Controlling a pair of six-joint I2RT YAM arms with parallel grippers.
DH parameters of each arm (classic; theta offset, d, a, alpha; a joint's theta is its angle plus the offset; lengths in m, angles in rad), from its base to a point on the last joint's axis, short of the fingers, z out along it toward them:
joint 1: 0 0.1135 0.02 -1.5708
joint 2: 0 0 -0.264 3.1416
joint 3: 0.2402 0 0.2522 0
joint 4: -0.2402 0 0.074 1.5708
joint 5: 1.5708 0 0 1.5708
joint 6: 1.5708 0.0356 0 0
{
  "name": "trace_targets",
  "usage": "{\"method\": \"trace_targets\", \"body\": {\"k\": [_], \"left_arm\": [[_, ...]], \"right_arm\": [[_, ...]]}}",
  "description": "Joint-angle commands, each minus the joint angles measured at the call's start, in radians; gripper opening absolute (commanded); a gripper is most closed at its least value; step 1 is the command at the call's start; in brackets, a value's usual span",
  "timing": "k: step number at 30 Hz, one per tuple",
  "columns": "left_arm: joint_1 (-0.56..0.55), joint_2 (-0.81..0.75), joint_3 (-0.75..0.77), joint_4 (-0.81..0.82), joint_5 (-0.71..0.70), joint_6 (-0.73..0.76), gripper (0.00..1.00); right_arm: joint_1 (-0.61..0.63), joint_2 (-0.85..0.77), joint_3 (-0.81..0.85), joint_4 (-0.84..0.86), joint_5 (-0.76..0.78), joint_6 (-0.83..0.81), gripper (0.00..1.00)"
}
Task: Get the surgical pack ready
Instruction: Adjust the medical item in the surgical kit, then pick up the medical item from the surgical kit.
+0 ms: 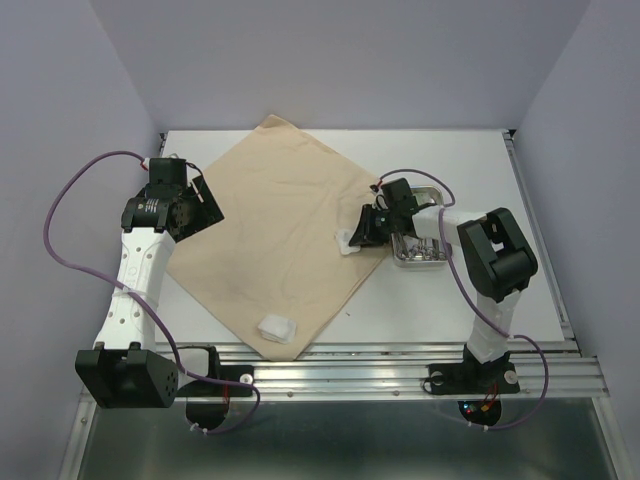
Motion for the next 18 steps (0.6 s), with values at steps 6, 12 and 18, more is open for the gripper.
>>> {"method": "trace_targets", "body": {"k": [6, 12, 18], "left_arm": [[0.004, -0.013, 0.002, 0.019, 0.001, 0.000, 0.80], [0.004, -0.015, -0.003, 0.020, 0.001, -0.001, 0.80], [0.004, -0.013, -0.004, 0.022, 0.001, 0.000, 0.80]], "right_arm": [[0.000, -0.047, 0.033, 0.014, -0.006, -0.006, 0.08], [0.000, -0.135, 0.084, -0.028, 0.022, -0.031, 0.01], [-0.011, -0.199, 0.107, -0.092, 0.041, -0.064, 0.01]]}}
